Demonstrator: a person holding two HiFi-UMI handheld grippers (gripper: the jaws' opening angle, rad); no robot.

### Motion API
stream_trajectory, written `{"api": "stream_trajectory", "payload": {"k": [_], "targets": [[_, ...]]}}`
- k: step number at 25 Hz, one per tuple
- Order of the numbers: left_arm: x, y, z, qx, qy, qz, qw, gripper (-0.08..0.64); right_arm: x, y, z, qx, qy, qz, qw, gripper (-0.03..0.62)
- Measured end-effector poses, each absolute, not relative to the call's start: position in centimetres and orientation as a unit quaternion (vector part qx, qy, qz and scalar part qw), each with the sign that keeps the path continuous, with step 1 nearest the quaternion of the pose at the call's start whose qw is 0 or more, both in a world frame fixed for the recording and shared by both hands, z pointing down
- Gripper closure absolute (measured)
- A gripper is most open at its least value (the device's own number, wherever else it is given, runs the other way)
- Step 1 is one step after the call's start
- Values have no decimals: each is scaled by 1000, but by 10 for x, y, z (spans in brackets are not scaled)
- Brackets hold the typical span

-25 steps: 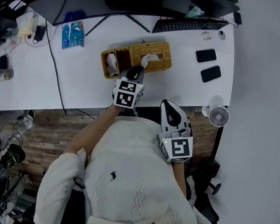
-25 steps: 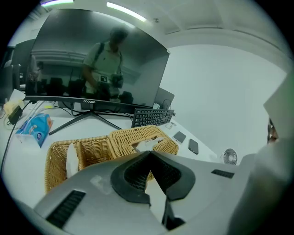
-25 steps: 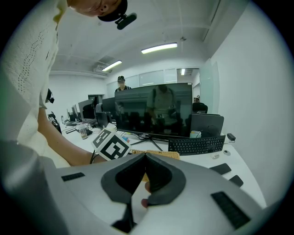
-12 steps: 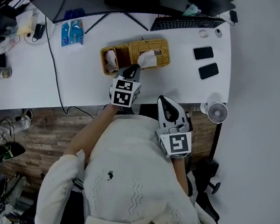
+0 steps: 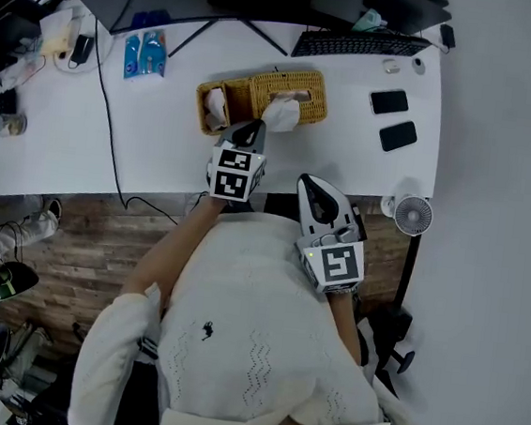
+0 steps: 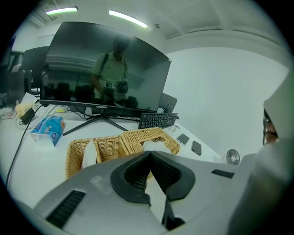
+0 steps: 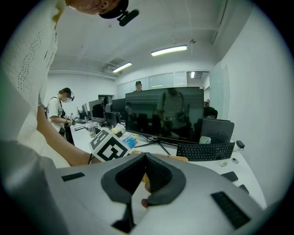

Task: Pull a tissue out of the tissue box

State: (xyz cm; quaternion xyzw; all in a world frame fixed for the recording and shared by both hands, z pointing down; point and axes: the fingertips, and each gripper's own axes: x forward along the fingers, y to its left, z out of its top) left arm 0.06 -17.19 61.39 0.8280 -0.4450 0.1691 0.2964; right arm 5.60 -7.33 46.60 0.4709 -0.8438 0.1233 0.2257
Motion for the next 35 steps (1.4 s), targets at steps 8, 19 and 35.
{"api": "stream_trajectory", "payload": {"k": [8,19,35], "targets": [[-1,-168,609,829,-449,165,290,546,55,-73,466,461,-851,122,221,591],[-9,-163,596,832,-452,162,277,546,55,-79,464,450,-860,120,207,591],[-27,-157,568,843,-451,148,254,546,45,-91,457,437,-871,107,195,591]]}}
